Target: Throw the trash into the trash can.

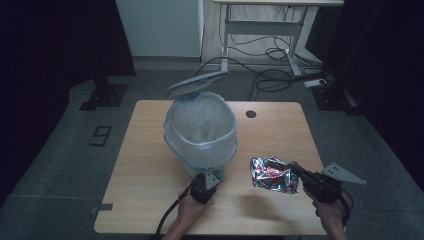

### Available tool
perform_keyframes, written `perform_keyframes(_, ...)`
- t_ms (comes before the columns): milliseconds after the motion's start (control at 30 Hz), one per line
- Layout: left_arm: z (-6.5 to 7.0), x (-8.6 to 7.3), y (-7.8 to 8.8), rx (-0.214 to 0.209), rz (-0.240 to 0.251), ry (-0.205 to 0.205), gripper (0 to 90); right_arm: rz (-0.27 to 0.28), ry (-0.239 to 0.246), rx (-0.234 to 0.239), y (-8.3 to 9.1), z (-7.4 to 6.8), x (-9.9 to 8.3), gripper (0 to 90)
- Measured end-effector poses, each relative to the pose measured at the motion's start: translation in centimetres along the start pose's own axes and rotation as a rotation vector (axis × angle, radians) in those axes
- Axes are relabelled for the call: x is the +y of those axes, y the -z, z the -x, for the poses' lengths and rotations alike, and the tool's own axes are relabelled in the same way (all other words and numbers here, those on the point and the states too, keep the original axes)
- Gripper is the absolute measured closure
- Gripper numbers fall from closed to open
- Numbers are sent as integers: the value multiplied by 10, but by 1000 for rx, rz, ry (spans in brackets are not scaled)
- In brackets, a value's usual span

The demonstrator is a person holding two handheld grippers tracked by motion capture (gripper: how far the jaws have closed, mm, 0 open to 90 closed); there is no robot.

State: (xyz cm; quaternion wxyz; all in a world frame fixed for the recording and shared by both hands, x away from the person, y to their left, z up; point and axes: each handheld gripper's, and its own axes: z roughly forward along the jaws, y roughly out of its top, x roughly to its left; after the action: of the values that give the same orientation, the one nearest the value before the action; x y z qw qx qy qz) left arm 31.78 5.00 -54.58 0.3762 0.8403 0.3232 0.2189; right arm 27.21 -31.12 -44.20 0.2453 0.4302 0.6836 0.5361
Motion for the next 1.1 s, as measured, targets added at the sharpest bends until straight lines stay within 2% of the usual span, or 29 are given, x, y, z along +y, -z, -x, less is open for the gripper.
perform_keyframes(367, -1, 0, 0, -3, 1, 6, 900, 6, 15, -3, -2, -2, 17, 894)
perform_keyframes(733, 0, 0, 0, -2, 1, 4, 900, 49, 20, -4, 3, -1, 41, 894)
perform_keyframes(1100, 0, 0, 0, -1, -2, -1, 900, 70, 22, 17, 1, -5, 57, 894)
